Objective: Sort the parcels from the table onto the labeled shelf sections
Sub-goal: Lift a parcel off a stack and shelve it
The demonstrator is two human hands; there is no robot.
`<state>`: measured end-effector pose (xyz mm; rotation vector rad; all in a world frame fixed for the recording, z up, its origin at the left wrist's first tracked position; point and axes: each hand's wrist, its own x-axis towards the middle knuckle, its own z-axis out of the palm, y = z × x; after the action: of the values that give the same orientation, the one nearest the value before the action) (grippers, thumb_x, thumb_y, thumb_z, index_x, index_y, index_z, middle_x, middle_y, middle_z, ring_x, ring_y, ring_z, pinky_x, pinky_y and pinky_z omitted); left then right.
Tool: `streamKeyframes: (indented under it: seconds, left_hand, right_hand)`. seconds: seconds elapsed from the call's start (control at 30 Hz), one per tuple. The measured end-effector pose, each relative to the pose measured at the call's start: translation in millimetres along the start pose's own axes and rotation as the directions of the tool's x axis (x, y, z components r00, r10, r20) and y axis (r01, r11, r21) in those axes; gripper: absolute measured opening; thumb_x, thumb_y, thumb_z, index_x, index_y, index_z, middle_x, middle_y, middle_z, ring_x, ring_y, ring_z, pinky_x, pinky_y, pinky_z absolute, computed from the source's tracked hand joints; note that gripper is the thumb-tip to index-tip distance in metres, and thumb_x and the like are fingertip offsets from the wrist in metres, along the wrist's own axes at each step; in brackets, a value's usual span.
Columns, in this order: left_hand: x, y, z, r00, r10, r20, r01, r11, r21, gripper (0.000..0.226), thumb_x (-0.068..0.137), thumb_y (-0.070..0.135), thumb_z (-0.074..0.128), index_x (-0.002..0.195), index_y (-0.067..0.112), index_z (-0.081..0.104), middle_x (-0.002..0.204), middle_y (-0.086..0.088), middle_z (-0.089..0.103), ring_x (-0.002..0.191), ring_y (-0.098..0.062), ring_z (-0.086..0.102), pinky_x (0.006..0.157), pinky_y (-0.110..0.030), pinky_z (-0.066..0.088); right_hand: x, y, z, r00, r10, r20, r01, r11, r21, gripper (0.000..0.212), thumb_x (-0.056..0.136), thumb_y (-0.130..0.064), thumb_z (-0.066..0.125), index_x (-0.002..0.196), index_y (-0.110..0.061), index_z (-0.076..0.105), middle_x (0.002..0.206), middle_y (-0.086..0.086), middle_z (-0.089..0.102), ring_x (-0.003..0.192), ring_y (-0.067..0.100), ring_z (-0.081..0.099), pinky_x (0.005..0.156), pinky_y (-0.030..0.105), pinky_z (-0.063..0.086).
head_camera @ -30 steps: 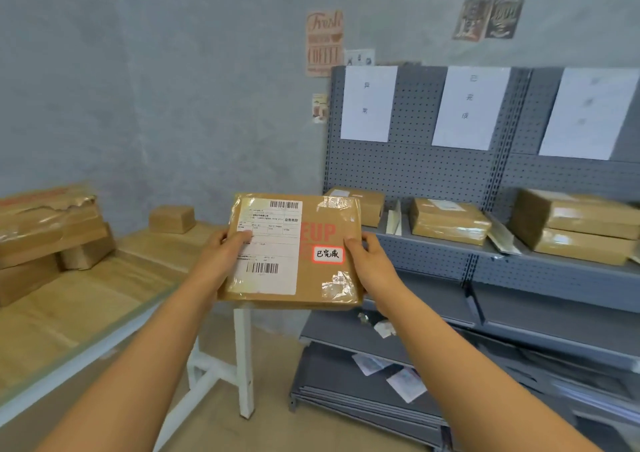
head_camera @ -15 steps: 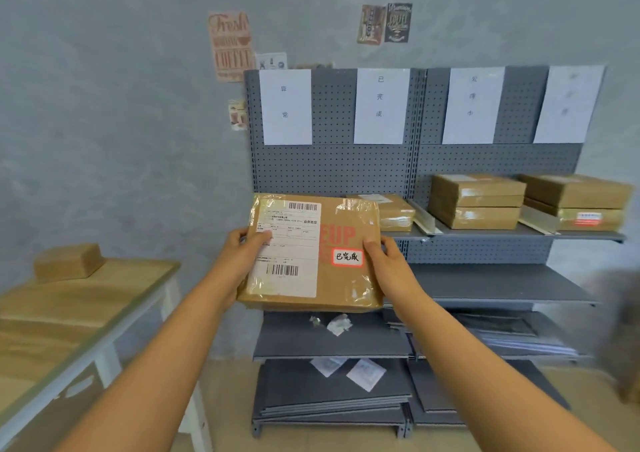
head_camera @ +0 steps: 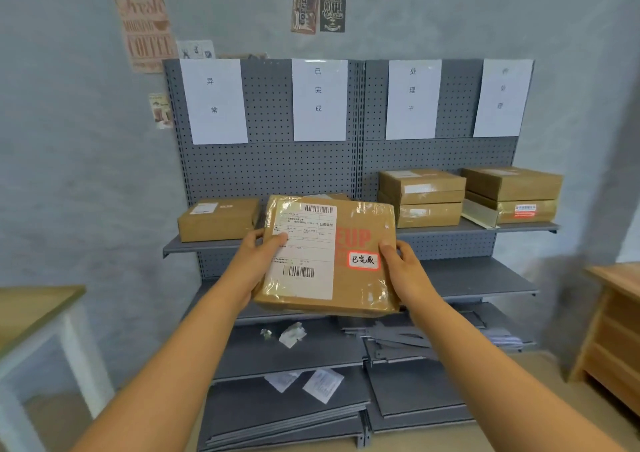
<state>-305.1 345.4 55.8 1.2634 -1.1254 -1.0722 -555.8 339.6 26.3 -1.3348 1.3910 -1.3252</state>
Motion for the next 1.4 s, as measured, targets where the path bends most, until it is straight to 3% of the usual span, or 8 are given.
streamKeyframes:
  seconds: [0.23,0.37,0.53,0.7,0.8,1.0,1.17,1.4]
  left_hand:
    - [50.4,-10.3,66.7,0.999,-0.015,-0.043,0.012,0.998,-0.056,0.042,0.094,0.035,0.063,0.131,0.025,0.047,0.107,-0.003,0.073,0.086,-0.020,0.074,0.065,-0.034,0.059]
    - [89.1,-11.6,70.9,0.995,-0.015,-0.096,0.011,0.999,-0.042,0.037,0.094,0.034,0.064,0.127,0.025,0.051,0.104,-0.001,0.074,0.081,-0.018,0.075,0.063,-0.033,0.059]
    - [153.4,-8.5,61.2,0.991,0.010,-0.130,-0.013,1.000,-0.021,0.038,0.092,0.037,0.065,0.127,0.026,0.052,0.098,0.003,0.076,0.080,-0.015,0.075,0.063,-0.033,0.059]
    - [243.1,-8.2,39.7,0.994,0.035,-0.101,-0.031,0.999,0.043,0.038,0.092,0.043,0.064,0.126,0.031,0.053,0.095,0.008,0.077,0.087,-0.017,0.075,0.082,-0.044,0.059]
    - [298.3,-0.3,32.1,0.997,0.035,-0.066,-0.031,0.998,0.055,0.028,0.094,0.040,0.061,0.119,0.028,0.058,0.092,0.007,0.077,0.085,-0.017,0.075,0.074,-0.038,0.059]
    - [394.0,15.6,43.7,0.999,0.032,-0.024,-0.030,0.995,0.098,0.036,0.093,0.045,0.060,0.123,0.025,0.059,0.102,0.001,0.076,0.101,-0.025,0.070,0.097,-0.049,0.052]
    - [458.2,21.9,57.0,0.999,0.015,-0.051,-0.011,0.996,0.093,0.041,0.095,0.045,0.059,0.128,0.021,0.055,0.106,-0.001,0.075,0.098,-0.024,0.072,0.094,-0.050,0.055]
    - [524.1,14.4,72.5,0.987,-0.013,-0.157,0.027,0.996,0.090,0.044,0.096,0.044,0.057,0.131,0.018,0.054,0.109,-0.003,0.073,0.094,-0.021,0.070,0.064,-0.030,0.051]
  right_hand:
    - [91.1,14.4,-44.1,0.998,-0.033,0.061,0.037,0.998,-0.059,0.039,0.100,-0.052,0.038,0.130,-0.027,0.046,0.100,-0.005,0.067,0.094,0.019,0.066,0.090,0.043,0.052]
    - [139.2,16.7,-37.8,0.993,-0.034,0.110,0.044,0.995,-0.092,0.045,0.101,-0.050,0.035,0.137,-0.024,0.044,0.108,0.000,0.064,0.098,0.021,0.063,0.084,0.037,0.047]
    - [203.2,13.1,-11.0,0.988,-0.064,0.138,0.071,0.997,-0.044,0.021,0.104,-0.039,0.033,0.115,-0.027,0.046,0.094,-0.006,0.061,0.082,0.006,0.059,0.065,0.025,0.042]
    - [282.4,11.6,32.1,0.991,-0.080,0.109,0.086,0.995,-0.050,0.030,0.102,-0.039,0.032,0.116,-0.021,0.051,0.110,0.003,0.062,0.097,0.019,0.060,0.085,0.039,0.048]
    - [329.8,4.8,50.3,0.991,-0.086,0.100,0.095,0.991,-0.090,0.030,0.103,-0.043,0.032,0.118,-0.023,0.047,0.105,0.001,0.061,0.096,0.020,0.060,0.082,0.038,0.045]
    - [412.5,-6.0,60.3,0.998,-0.065,0.019,0.067,0.994,-0.084,0.035,0.102,-0.052,0.034,0.121,-0.024,0.042,0.096,-0.004,0.061,0.086,0.016,0.061,0.077,0.037,0.049]
    - [481.0,-10.4,70.8,0.998,-0.058,0.028,0.062,0.984,-0.164,0.045,0.104,-0.042,0.031,0.137,-0.014,0.045,0.117,0.006,0.057,0.103,0.022,0.056,0.090,0.038,0.043]
    - [560.3,-2.1,87.3,0.993,-0.023,0.118,0.043,0.985,-0.164,0.047,0.104,-0.044,0.031,0.141,-0.016,0.042,0.117,0.007,0.055,0.100,0.023,0.054,0.086,0.039,0.044]
